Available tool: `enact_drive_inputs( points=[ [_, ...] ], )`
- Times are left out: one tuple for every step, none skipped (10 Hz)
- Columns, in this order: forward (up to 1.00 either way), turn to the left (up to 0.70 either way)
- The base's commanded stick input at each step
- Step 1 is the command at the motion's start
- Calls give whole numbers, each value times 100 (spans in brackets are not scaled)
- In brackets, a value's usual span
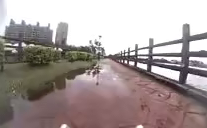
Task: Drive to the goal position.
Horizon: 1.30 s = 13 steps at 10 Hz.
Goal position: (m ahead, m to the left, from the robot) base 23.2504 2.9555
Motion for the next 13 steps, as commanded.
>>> enact_drive_inputs(
  points=[
    [85, 1],
    [85, 1],
    [85, 1],
    [85, 1],
    [85, 1],
    [85, 1],
    [85, 1],
    [85, 1],
    [85, 1],
    [85, 1],
    [85, 1],
    [85, 1],
    [85, 1]
  ],
)
